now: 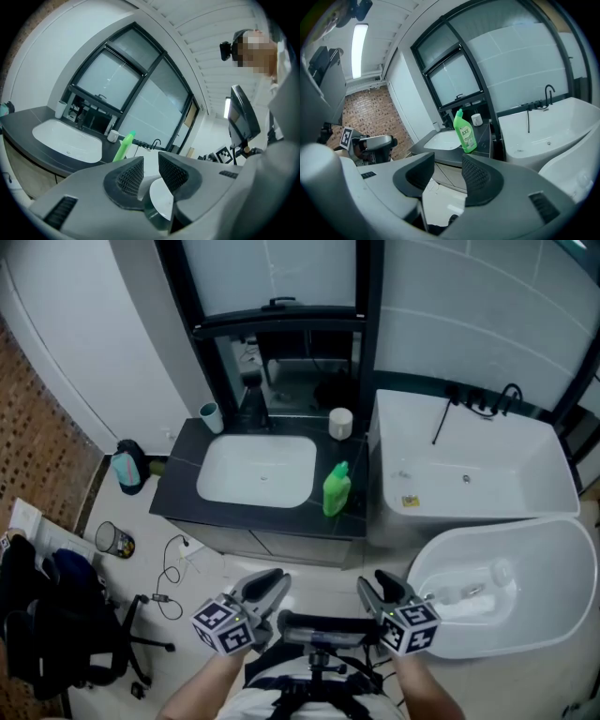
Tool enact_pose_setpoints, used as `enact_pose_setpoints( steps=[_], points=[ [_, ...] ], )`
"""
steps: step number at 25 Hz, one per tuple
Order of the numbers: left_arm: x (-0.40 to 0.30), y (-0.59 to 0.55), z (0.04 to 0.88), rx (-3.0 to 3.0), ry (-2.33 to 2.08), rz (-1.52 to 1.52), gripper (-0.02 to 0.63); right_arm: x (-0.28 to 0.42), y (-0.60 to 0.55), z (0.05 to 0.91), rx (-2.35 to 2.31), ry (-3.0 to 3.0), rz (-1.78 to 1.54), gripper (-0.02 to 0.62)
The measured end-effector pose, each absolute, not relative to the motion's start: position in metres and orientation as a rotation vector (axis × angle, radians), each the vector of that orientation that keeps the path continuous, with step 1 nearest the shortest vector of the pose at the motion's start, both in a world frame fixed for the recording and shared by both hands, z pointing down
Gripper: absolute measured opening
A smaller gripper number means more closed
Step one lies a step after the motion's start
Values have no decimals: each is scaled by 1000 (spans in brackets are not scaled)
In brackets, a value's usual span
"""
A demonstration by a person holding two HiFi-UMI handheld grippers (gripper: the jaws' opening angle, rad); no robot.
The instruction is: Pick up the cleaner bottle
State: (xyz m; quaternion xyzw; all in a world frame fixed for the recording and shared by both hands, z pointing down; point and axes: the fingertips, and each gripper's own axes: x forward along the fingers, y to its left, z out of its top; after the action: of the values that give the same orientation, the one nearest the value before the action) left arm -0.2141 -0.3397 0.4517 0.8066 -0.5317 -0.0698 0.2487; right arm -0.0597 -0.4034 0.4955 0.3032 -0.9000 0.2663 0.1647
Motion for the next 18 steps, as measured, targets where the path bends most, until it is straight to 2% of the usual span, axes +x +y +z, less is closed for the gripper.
enact_pose_setpoints(
  steps=[18],
  points=[
    [-290,-373,459,2303,-1259,-151,94,-120,-410,491,1108,-2499,780,184]
  ],
)
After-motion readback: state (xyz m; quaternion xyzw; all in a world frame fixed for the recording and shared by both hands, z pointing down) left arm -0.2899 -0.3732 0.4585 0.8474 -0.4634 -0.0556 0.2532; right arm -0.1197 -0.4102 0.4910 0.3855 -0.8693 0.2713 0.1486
